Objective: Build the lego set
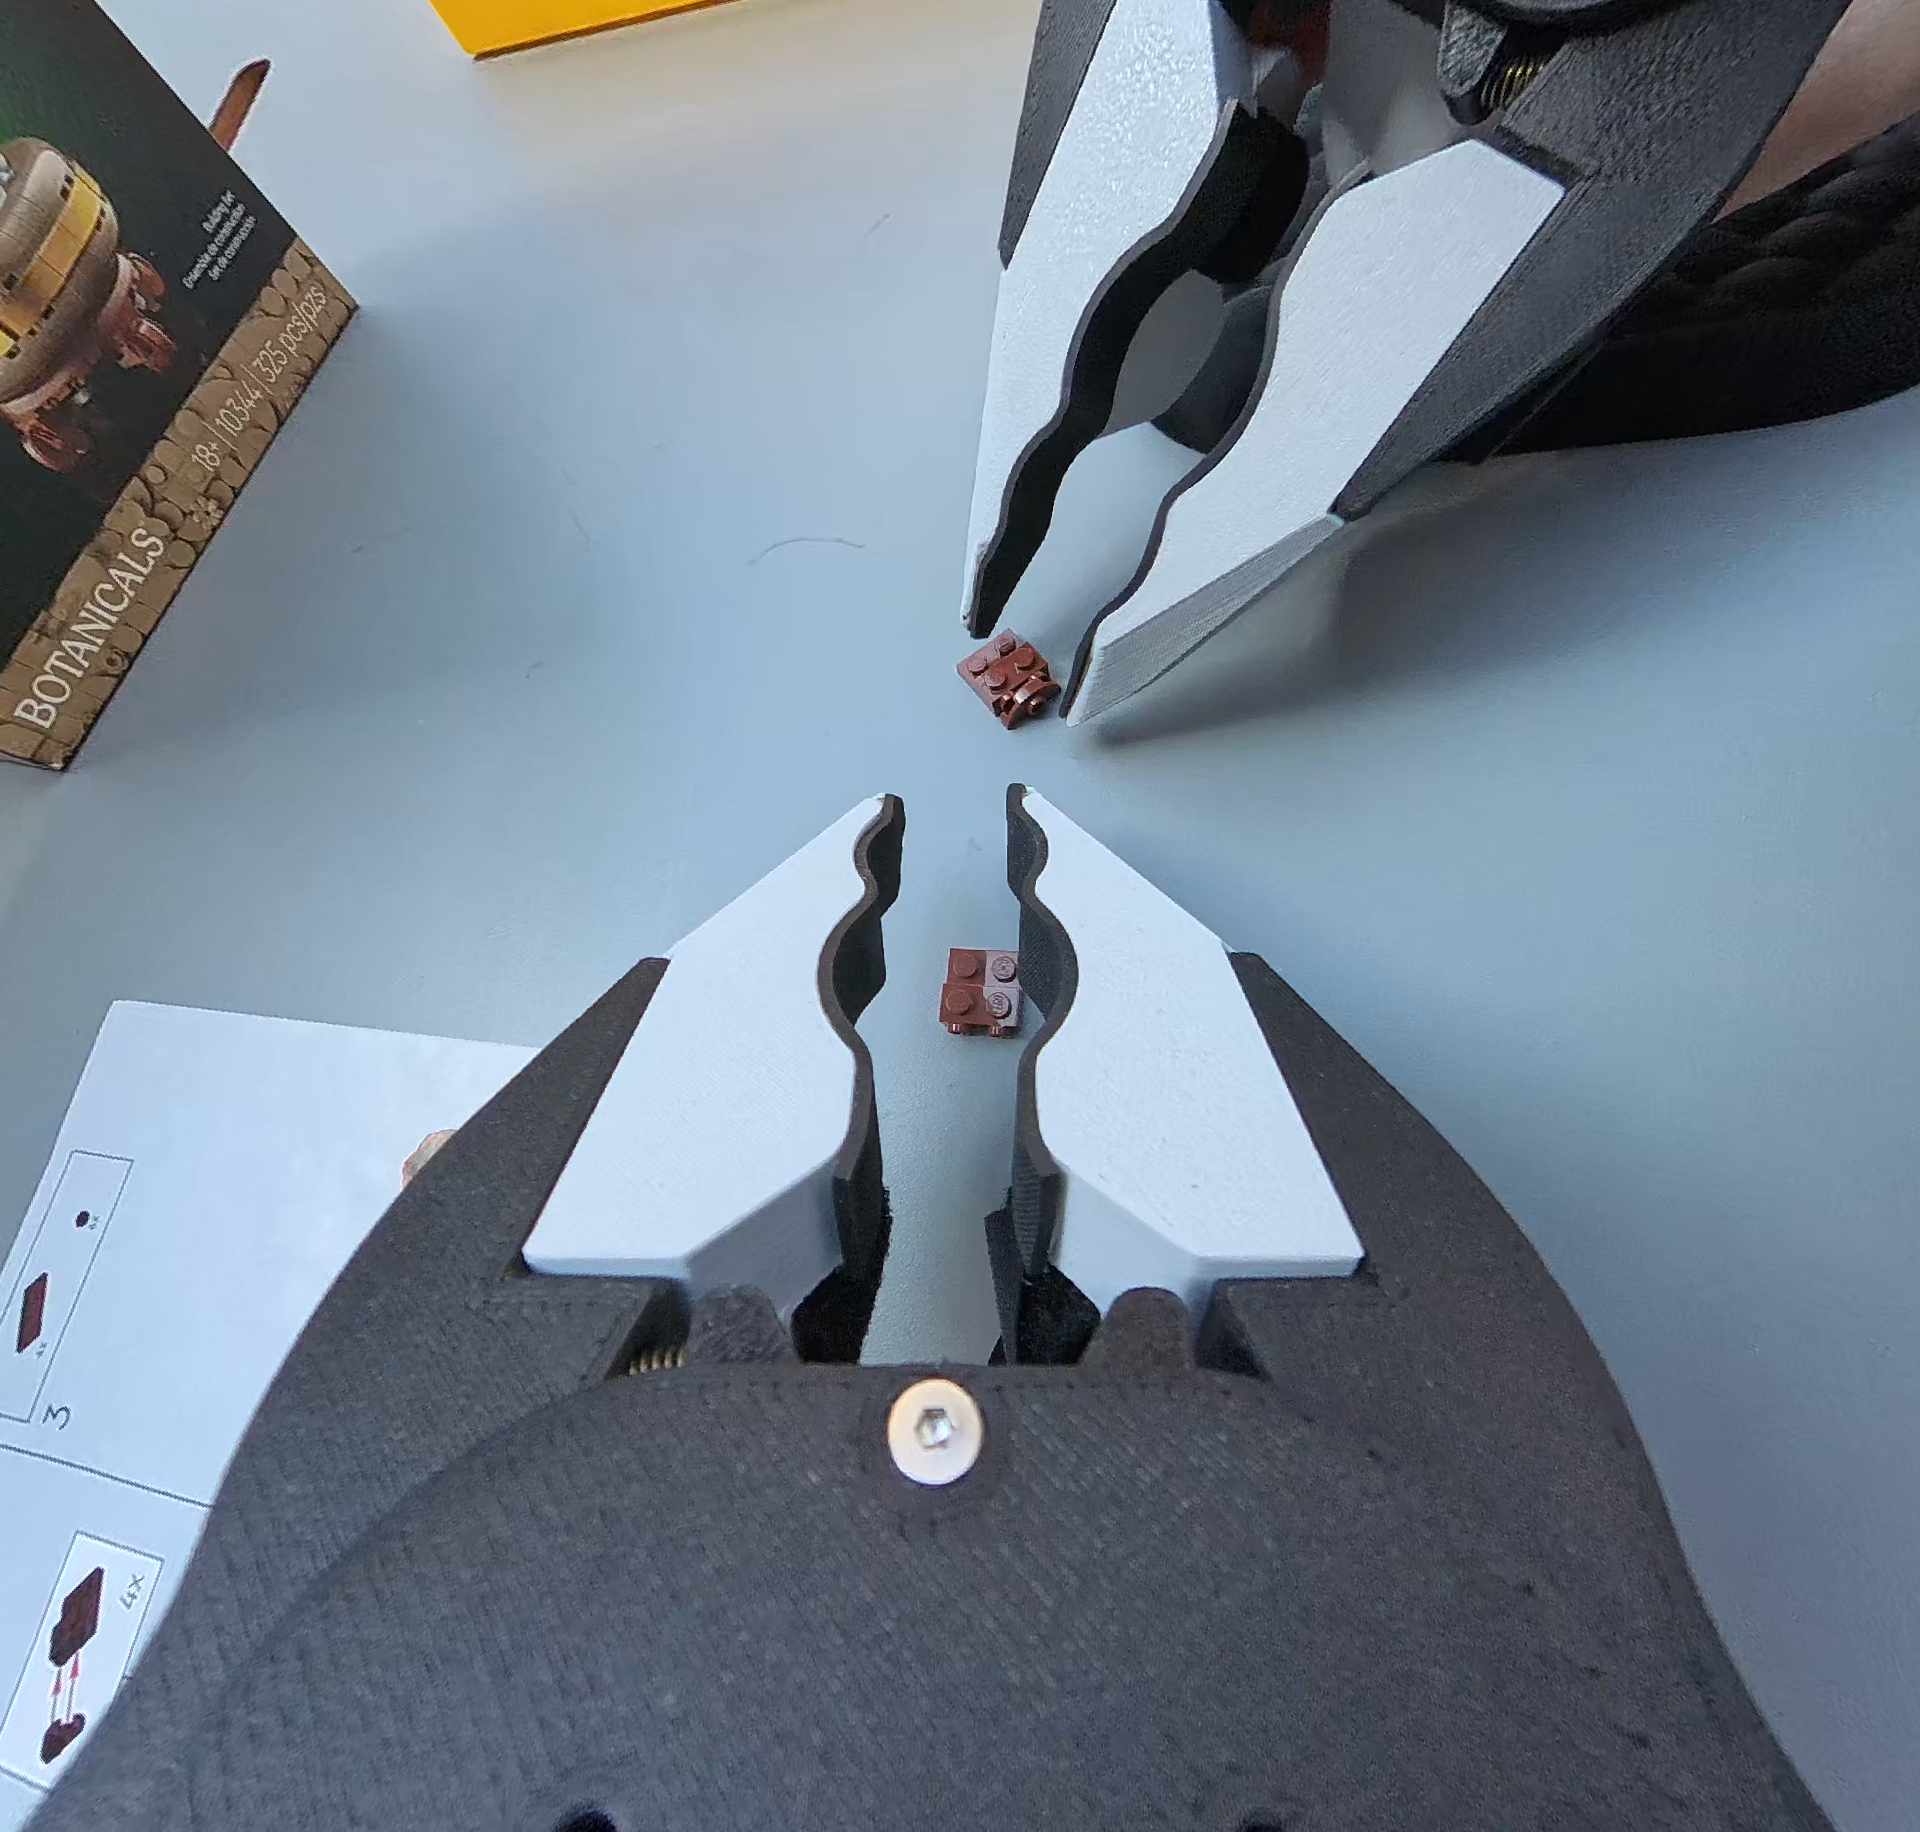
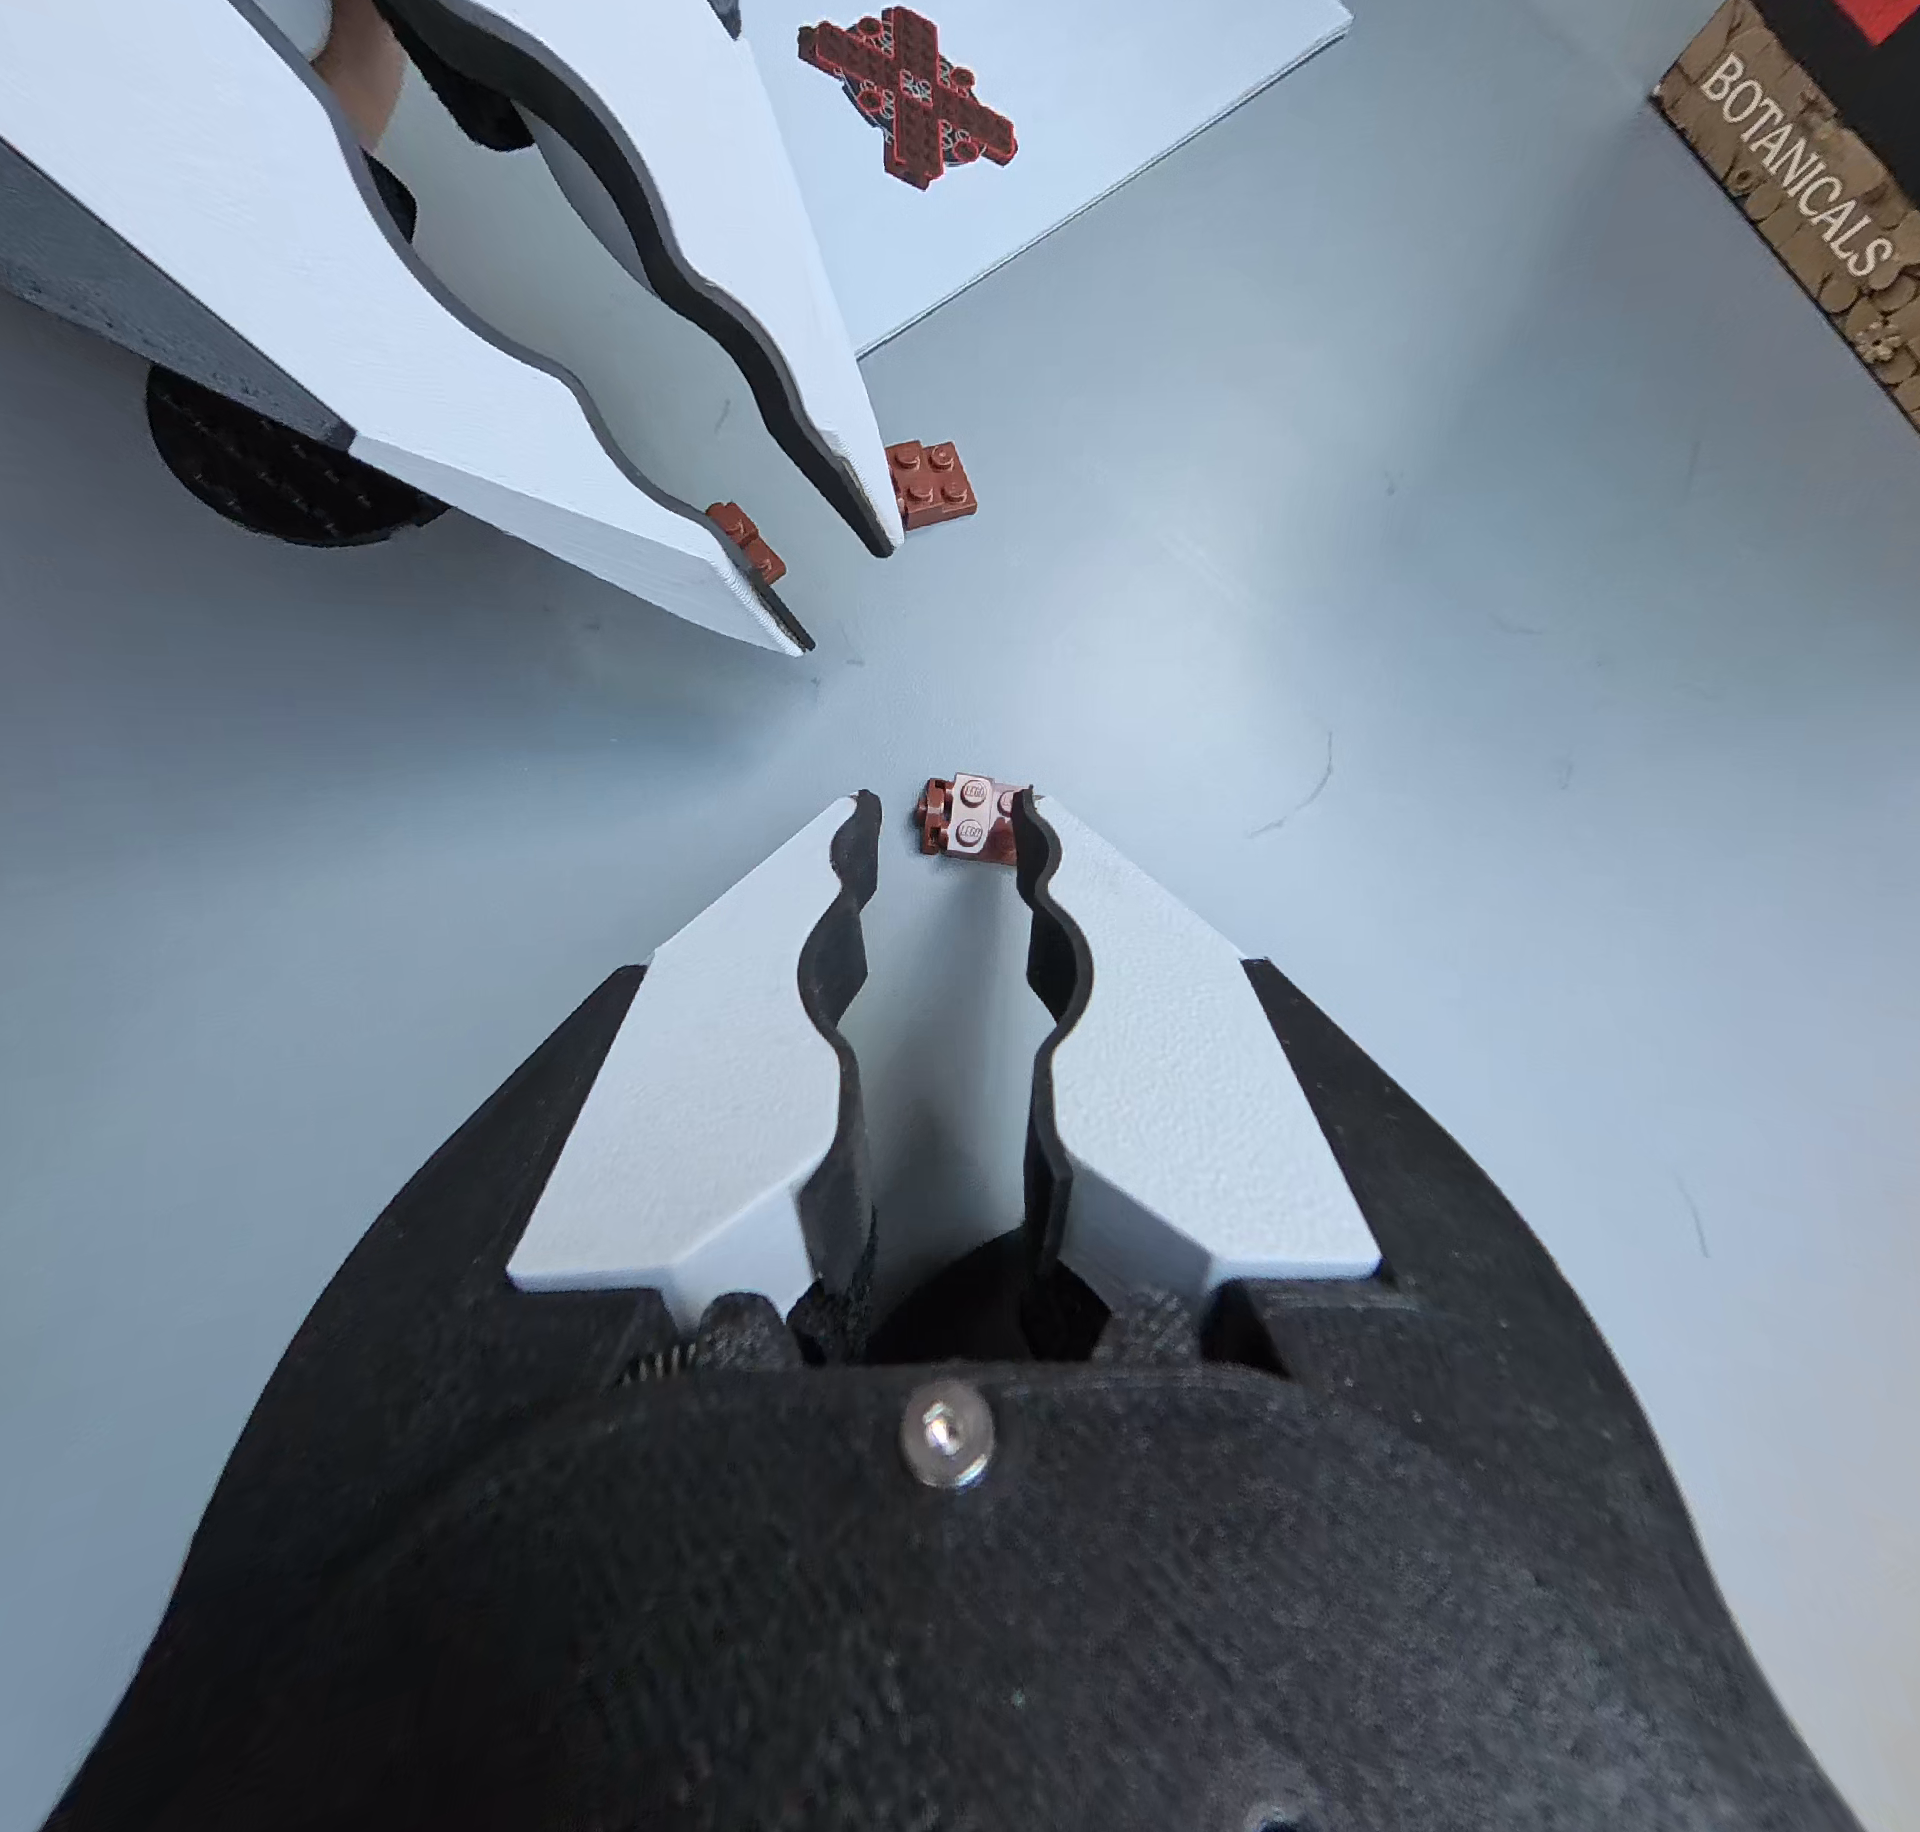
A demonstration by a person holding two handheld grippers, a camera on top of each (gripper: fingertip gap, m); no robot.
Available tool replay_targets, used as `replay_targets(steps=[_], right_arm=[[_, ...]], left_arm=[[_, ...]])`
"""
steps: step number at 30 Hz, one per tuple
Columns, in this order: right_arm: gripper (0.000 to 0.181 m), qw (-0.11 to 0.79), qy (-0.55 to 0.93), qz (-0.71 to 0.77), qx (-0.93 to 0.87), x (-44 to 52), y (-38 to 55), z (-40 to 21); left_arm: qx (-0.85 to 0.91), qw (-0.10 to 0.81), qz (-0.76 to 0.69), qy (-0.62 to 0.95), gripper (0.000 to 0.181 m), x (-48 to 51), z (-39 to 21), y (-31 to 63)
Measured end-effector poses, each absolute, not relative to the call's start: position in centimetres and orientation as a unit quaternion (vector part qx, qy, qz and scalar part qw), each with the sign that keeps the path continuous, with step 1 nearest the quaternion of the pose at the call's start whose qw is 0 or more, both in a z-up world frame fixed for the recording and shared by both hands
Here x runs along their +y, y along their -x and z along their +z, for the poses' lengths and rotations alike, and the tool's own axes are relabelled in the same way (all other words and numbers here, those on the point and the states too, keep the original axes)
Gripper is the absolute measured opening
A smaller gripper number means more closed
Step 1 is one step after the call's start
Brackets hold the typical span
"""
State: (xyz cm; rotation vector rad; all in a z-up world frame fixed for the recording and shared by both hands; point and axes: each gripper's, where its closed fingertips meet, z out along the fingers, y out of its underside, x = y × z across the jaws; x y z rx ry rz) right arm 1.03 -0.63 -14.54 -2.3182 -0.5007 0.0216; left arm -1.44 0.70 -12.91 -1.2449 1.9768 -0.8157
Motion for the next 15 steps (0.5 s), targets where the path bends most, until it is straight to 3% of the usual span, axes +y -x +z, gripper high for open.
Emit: replay_targets(steps=[15], right_arm=[[0.014,0.367,0.909,-0.004,-0.2,-0.47,-1.32,-15.17]], left_arm=[[0.754,0.328,-0.312,0.476,0.018,0.73,-12.85,1.48]])
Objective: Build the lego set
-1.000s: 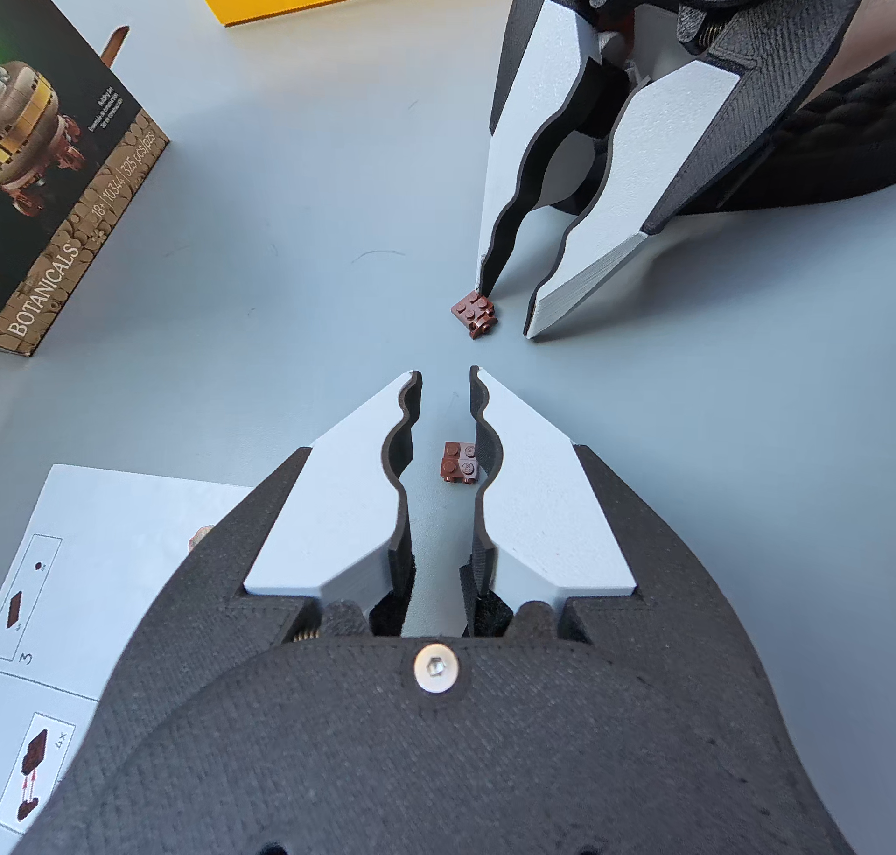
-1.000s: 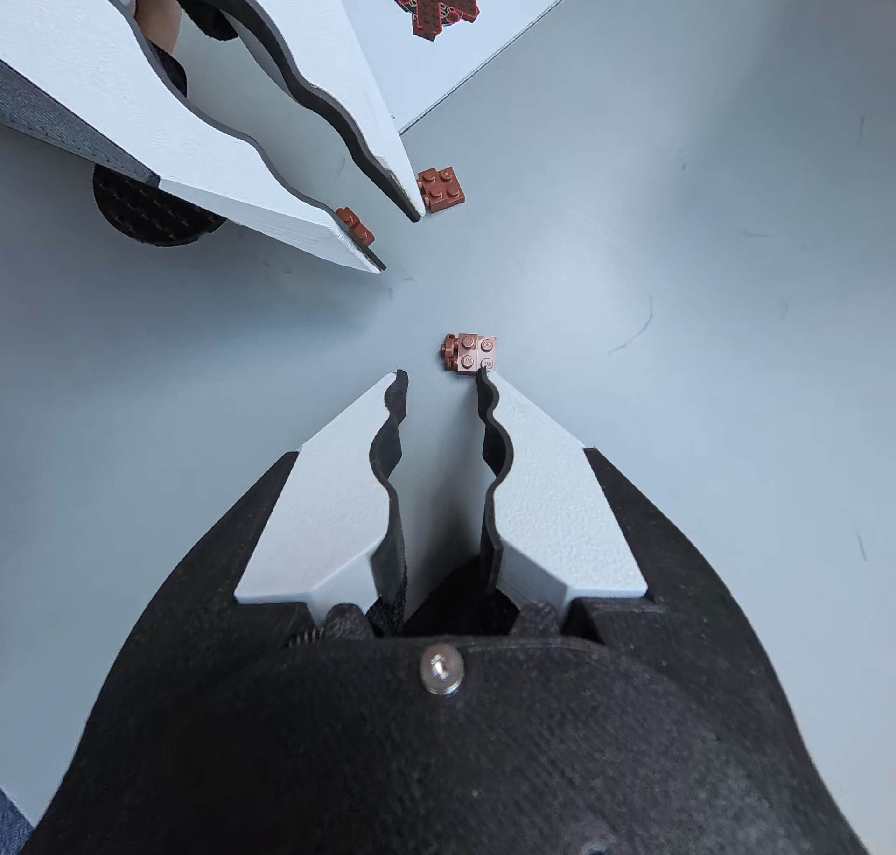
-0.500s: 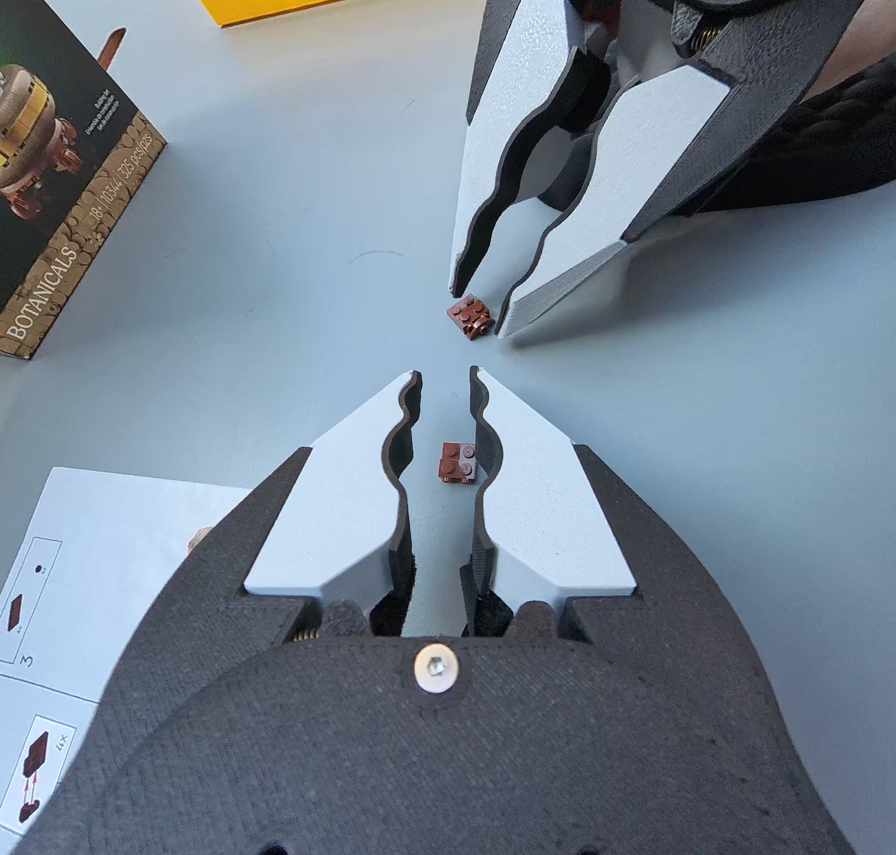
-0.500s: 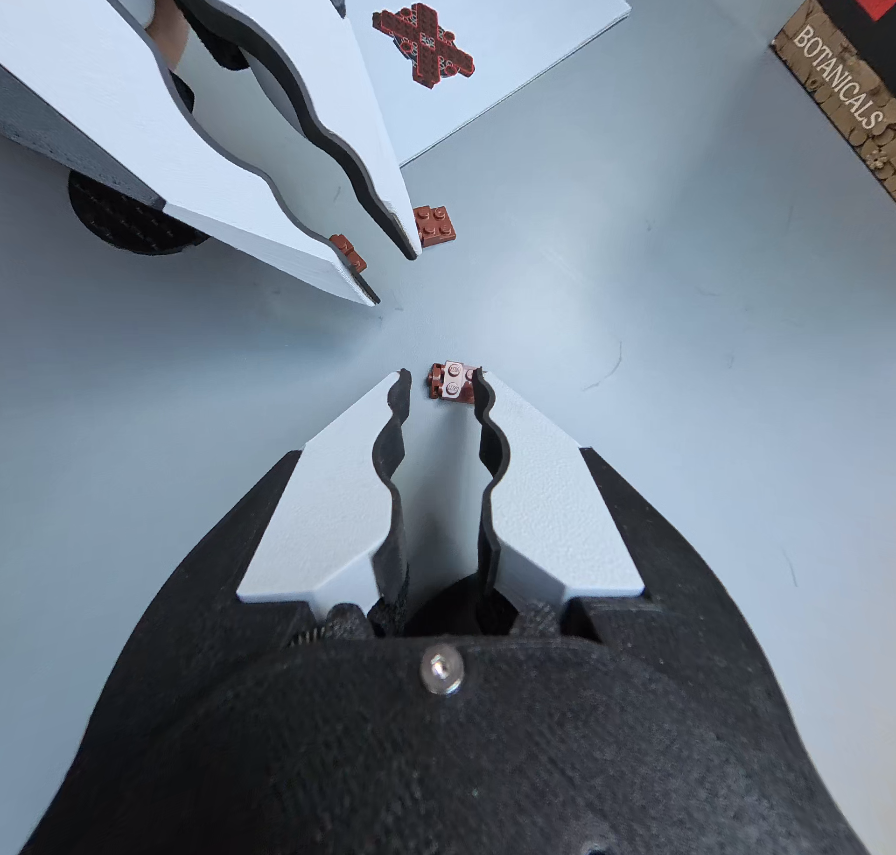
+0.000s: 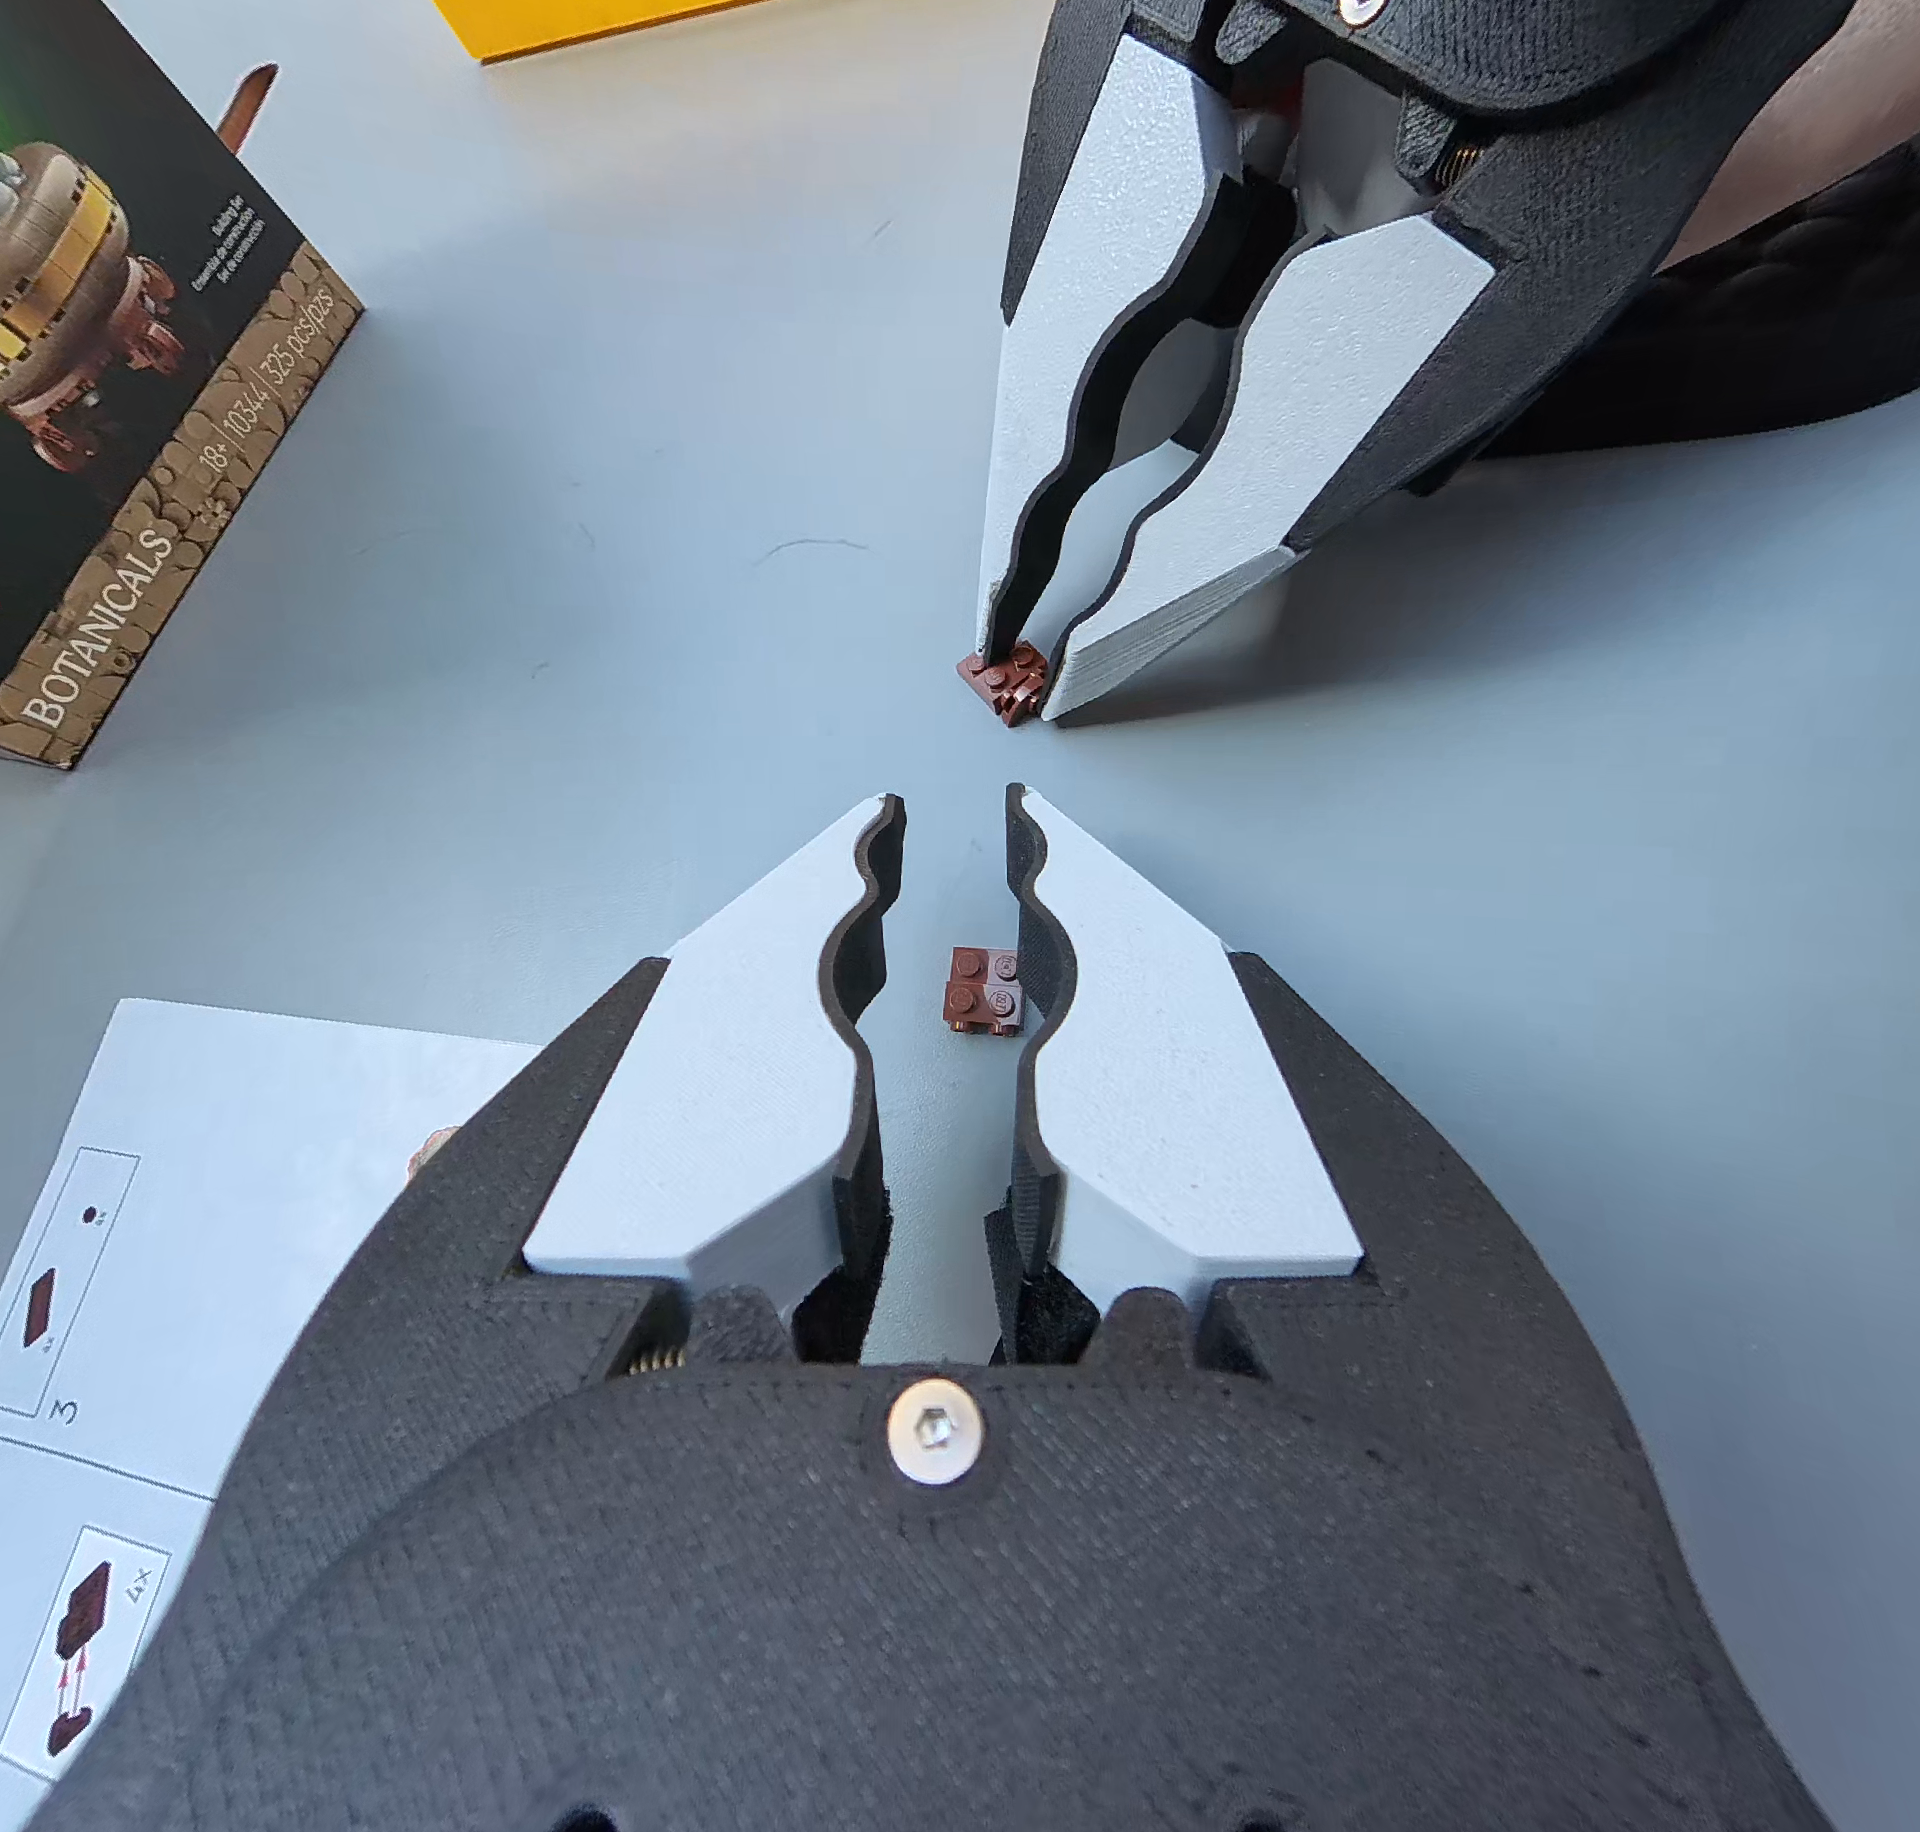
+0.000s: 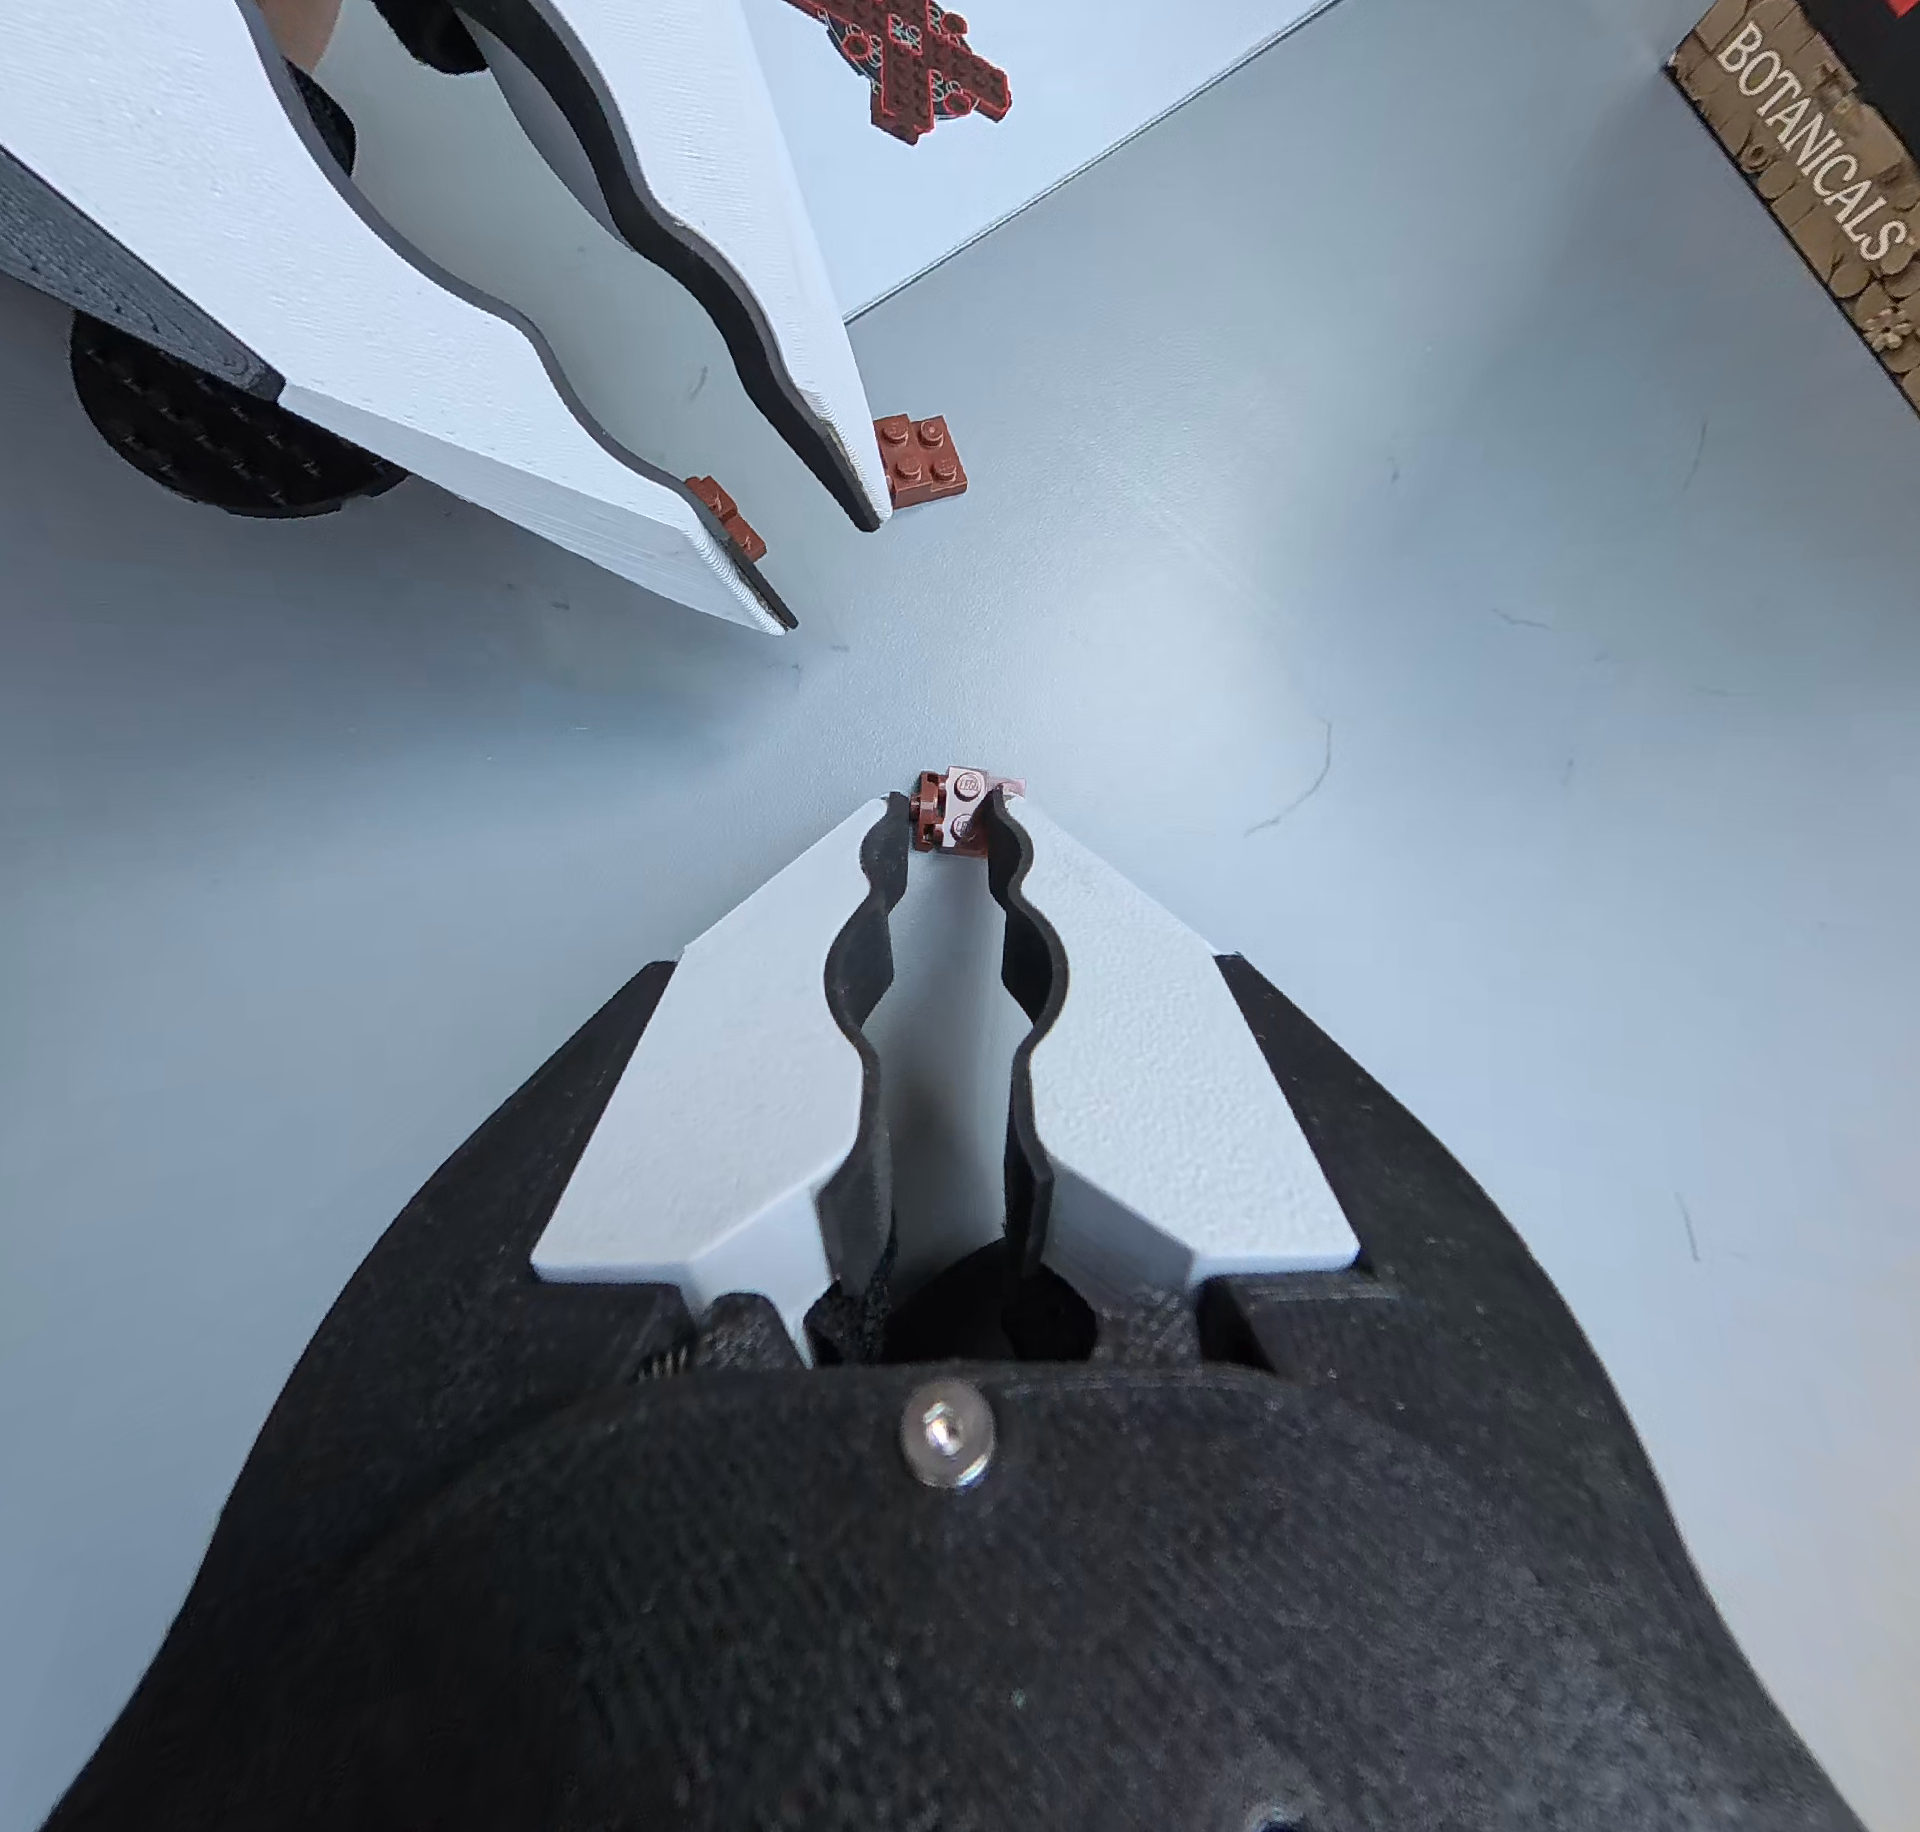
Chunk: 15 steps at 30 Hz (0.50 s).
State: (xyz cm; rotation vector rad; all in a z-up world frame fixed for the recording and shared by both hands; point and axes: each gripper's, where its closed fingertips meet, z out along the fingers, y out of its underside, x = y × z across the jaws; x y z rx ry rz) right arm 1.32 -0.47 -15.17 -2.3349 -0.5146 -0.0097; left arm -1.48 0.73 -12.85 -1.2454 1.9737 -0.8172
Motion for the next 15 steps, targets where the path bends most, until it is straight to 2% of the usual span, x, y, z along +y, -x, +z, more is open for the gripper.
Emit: replay_targets(steps=[15], right_arm=[[0.014,0.369,0.903,0.016,-0.219,-0.65,-1.0,-15.21]], left_arm=[[0.747,0.331,-0.327,0.475,0.022,0.62,-12.62,1.4]])
